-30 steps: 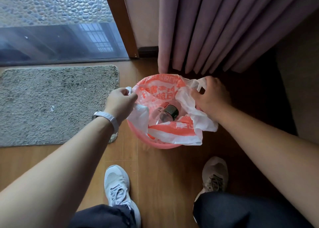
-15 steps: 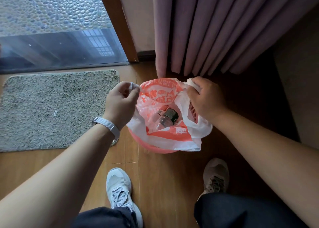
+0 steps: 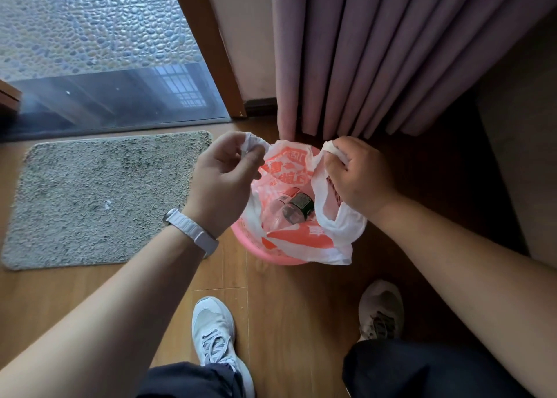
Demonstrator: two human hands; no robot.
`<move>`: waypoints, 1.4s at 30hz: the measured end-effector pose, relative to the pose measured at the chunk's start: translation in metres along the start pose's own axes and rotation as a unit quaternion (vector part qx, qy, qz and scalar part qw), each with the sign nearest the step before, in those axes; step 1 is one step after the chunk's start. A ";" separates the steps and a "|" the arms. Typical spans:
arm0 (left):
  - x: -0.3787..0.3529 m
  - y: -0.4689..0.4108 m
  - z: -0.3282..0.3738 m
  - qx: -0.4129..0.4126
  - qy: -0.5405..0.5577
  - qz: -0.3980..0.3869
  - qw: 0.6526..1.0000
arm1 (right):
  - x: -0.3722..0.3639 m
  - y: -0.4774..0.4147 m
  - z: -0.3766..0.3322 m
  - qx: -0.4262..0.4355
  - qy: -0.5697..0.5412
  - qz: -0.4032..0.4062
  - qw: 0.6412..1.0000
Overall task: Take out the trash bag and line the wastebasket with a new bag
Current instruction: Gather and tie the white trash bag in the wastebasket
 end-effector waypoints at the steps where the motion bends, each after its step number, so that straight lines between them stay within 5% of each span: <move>1: -0.002 0.002 0.001 0.003 -0.003 -0.005 1.000 | 0.003 0.000 -0.003 0.001 -0.003 0.002 1.000; 11: 0.000 0.026 0.034 0.007 0.015 0.015 1.000 | 0.037 0.003 -0.049 -0.005 -0.072 0.051 0.996; 21: 0.005 0.054 0.052 0.013 0.016 0.078 0.997 | 0.033 0.030 -0.082 -0.105 -0.176 0.059 0.977; 31: 0.000 0.045 0.052 -0.030 -0.064 0.097 0.993 | 0.044 0.018 -0.095 -0.030 -0.152 0.027 0.988; 37: -0.012 0.026 0.042 -0.006 0.137 0.017 0.990 | 0.011 0.005 -0.100 -0.051 -0.267 -0.058 0.961; 42: -0.007 0.021 0.022 0.055 0.161 0.014 0.985 | -0.001 0.002 -0.084 -0.065 -0.276 -0.067 0.957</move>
Point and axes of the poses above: each hand's wrist, its own y-axis away from the middle knuckle, its own x-axis out of the back of the hand, z = x × y, the point moved 9 cm from there along -y, towards the middle knuckle, and after that the axes turned 3 degrees about -y, right-handed, at the moved point
